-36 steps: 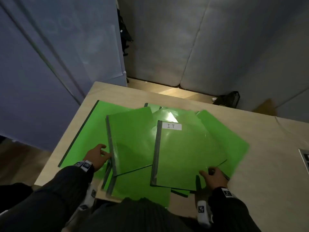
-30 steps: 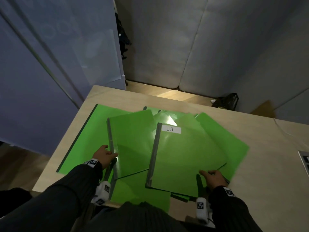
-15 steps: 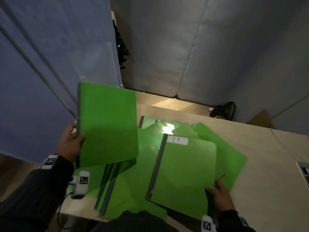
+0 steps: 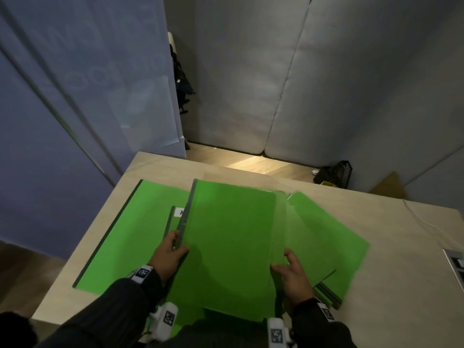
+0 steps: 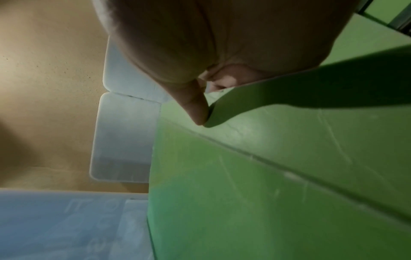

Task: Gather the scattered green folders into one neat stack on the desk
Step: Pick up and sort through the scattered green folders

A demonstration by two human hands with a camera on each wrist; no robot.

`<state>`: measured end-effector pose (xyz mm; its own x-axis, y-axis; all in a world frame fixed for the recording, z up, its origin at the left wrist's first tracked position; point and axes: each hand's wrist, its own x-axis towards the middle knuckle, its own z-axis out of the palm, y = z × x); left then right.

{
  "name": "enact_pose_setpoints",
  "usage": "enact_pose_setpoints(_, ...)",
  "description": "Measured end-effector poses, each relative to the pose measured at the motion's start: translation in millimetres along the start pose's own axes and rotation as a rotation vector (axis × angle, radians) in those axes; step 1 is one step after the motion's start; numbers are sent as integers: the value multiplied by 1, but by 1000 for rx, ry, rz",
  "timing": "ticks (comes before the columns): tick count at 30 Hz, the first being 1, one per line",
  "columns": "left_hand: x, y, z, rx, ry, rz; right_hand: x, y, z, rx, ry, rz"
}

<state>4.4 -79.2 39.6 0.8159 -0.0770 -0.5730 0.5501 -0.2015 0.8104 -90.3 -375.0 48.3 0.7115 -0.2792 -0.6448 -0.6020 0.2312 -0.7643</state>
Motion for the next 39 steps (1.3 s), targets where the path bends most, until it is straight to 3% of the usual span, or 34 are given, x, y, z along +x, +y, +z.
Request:
enact_pose_setpoints(3, -3, 1, 10, 73, -9, 16, -7, -6, 7, 91, -9, -1)
enact_pose_setpoints(8, -2, 3, 20, 100, -46, 106, -8, -7, 9, 208, 97, 66)
enact_pose_setpoints(10, -2, 8, 25, 145, -60, 172, -6, -3, 5, 126, -43, -69)
enact_pose_setpoints(11, 1, 9, 26, 166, -50, 197, -5, -4, 0, 107, -76, -69)
enact_pose_setpoints(15, 12, 6, 17, 237, -41, 216, 6, -3, -29, 19, -9, -189)
enact_pose_setpoints(17, 14, -6, 4, 415, 11, 164, 4, -5, -45, -19, 87, -247)
enact_pose_setpoints(20, 14, -36, -16, 840, 113, 89, -3, -4, -75, 103, 182, -248)
enact_pose_setpoints(23, 7, -64, -21, 1007, 82, -11, -16, 0, -102, 181, 263, -197)
enact_pose_setpoints(29, 11, -70, -7, 1118, 71, -61, -32, 19, -132, 280, 348, -103)
enact_pose_setpoints(35, 20, -59, -14, 859, 199, -45, -43, 28, -141, 290, 350, -103)
enact_pose_setpoints(39, 18, -63, -14, 823, 143, -74, -45, 35, -145, 299, 363, -104)
